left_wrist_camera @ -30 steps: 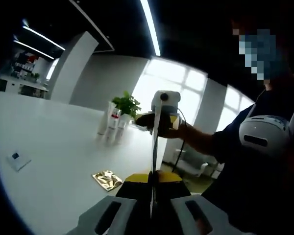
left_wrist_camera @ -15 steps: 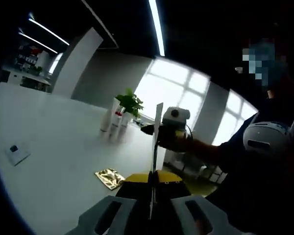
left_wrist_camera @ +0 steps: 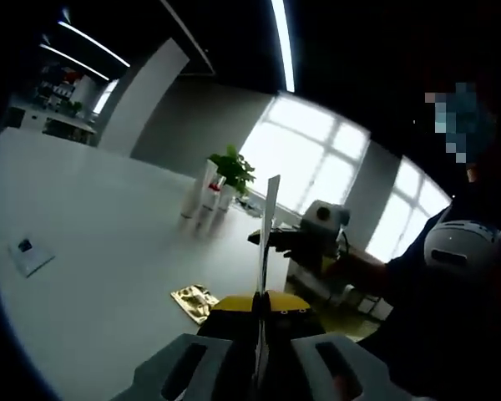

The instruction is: Arrange the skincare products in the storage area until every visible bottle or jar stands upright without overlapping.

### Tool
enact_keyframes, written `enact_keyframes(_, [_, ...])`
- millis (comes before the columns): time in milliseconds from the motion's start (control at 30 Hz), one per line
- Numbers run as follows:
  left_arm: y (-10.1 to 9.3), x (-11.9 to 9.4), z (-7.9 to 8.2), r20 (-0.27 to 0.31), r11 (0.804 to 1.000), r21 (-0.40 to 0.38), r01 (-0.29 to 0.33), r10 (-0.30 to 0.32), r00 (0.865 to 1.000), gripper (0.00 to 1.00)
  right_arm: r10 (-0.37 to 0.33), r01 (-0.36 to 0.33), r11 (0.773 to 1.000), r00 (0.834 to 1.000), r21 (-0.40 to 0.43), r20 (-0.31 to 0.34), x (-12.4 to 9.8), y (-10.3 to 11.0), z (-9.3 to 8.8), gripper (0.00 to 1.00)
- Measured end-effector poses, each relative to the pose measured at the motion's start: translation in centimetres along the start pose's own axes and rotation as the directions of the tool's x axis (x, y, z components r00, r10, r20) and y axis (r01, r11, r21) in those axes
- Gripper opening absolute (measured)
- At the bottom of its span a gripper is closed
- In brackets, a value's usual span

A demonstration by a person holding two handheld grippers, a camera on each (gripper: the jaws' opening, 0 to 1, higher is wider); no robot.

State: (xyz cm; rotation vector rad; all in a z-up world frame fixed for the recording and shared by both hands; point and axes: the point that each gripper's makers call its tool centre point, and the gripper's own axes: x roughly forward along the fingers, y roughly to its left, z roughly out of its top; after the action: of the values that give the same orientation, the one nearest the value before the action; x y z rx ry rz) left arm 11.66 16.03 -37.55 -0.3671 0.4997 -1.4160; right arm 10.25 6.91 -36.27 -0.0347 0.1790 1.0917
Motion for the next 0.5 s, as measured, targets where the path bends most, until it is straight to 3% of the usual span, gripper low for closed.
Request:
enact_keyframes(200, [0.4, 0.7, 0.5, 0.017, 1.000, -0.029, -0.010, 0.010, 1.000, 0.00, -0.050, 0.050, 0.999, 0.999, -0.003, -0.010, -0.8, -0.4, 0.2, 0.68])
enact_keyframes(500, [0.7, 1.6, 0.7, 0.026, 0.992, -0.129, 0.004, -0.001, 1.000, 0.00, -0.082, 0.082, 0.997, 0.996, -0.013, -0.026, -1.6, 0.0, 0.2, 0.79])
